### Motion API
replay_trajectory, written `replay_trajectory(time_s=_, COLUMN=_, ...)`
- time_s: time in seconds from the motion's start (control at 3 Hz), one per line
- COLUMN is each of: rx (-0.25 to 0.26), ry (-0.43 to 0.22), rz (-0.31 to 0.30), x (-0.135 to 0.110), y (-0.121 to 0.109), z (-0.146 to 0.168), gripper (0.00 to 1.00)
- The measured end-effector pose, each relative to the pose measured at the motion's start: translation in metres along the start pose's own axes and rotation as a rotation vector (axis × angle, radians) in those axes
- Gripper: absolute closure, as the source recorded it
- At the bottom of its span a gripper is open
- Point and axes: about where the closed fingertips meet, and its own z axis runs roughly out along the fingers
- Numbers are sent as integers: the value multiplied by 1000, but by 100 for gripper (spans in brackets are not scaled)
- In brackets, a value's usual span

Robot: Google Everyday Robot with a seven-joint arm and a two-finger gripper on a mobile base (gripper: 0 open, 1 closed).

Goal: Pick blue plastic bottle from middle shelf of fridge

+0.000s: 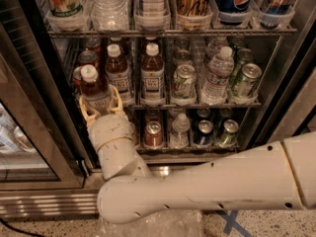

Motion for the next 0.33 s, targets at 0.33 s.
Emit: replay_trajectory(time_s=0.33, rx=0, ry=0, rz=0, x=0, y=0, z=0, gripper=100)
